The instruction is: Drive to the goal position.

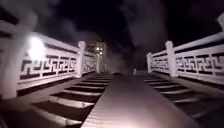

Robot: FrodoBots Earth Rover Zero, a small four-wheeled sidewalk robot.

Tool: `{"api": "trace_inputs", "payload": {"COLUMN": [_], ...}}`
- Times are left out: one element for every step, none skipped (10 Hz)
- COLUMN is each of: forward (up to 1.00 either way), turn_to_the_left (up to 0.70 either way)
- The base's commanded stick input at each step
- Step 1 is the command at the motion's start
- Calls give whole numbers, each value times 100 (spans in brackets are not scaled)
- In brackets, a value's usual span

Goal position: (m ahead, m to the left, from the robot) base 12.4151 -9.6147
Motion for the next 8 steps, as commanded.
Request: {"api": "trace_inputs", "payload": {"forward": [45, 45, 45, 45, 45, 45, 45, 45], "turn_to_the_left": [-27, -7, 0, 0, 0, 0, 0, 0]}}
